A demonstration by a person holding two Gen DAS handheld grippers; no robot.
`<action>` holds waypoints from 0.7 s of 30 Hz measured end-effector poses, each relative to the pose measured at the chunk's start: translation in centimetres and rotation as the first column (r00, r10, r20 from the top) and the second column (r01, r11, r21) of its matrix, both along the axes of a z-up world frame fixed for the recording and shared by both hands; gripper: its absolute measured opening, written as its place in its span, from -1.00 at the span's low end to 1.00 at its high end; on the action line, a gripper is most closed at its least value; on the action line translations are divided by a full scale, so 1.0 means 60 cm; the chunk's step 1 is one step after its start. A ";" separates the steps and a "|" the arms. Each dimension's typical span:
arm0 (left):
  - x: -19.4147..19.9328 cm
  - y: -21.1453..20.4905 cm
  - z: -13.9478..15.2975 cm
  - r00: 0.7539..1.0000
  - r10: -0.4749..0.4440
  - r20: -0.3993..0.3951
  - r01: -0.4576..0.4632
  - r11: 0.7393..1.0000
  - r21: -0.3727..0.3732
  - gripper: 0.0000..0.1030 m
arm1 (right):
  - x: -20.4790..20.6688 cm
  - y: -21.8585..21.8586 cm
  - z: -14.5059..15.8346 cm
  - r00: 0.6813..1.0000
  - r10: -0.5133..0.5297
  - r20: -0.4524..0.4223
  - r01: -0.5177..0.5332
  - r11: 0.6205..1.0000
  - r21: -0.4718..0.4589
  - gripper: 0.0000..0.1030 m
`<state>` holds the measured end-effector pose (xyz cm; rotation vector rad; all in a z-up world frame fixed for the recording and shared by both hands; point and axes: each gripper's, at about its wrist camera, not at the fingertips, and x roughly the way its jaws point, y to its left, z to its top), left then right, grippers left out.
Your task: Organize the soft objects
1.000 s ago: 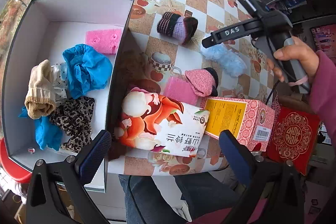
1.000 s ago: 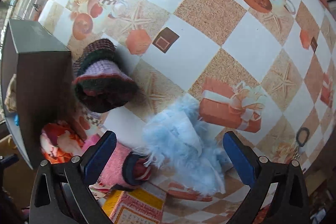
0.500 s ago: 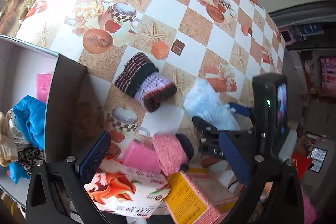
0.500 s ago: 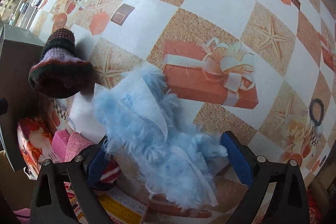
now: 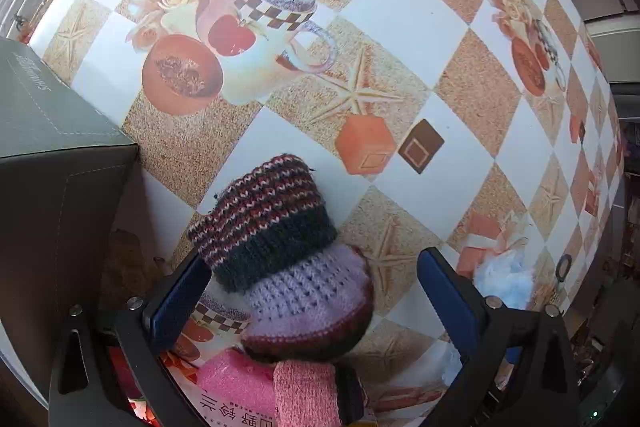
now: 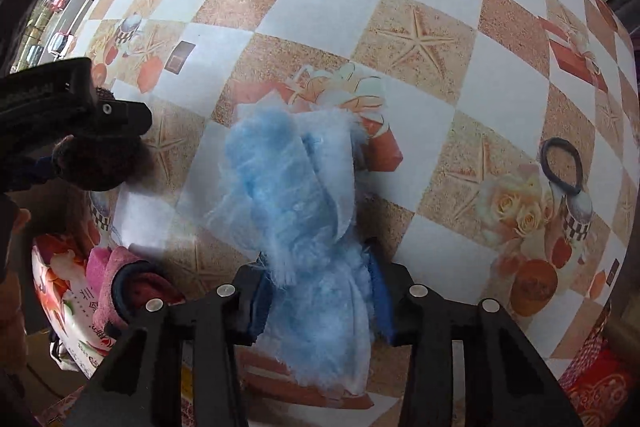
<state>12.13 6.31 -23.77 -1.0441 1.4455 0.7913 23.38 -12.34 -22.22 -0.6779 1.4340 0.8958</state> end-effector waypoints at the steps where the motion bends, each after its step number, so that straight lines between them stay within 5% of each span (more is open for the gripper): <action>1: -0.001 0.000 -0.006 1.000 -0.001 -0.010 0.001 1.000 0.003 0.99 | 0.000 -0.001 0.001 1.000 -0.002 0.007 0.002 1.000 0.004 -0.11; 3: -0.001 -0.001 -0.015 0.999 -0.007 -0.037 0.008 1.000 0.016 0.99 | 0.003 0.011 0.001 1.000 0.001 0.012 -0.001 1.000 0.015 0.31; 8: 0.014 -0.008 -0.020 0.995 -0.056 -0.084 0.060 0.997 0.051 1.00 | -0.012 0.018 -0.011 0.999 0.034 0.006 -0.034 0.999 0.022 1.00; 18: 0.028 0.026 -0.027 0.996 -0.011 -0.091 0.014 0.999 0.030 1.00 | -0.004 0.041 -0.021 1.000 0.026 -0.007 -0.026 0.998 -0.049 1.00; 21: 0.031 0.030 -0.028 0.994 -0.060 -0.091 0.062 0.998 0.024 0.96 | -0.004 0.051 -0.017 1.000 0.011 -0.008 -0.011 0.999 -0.042 0.99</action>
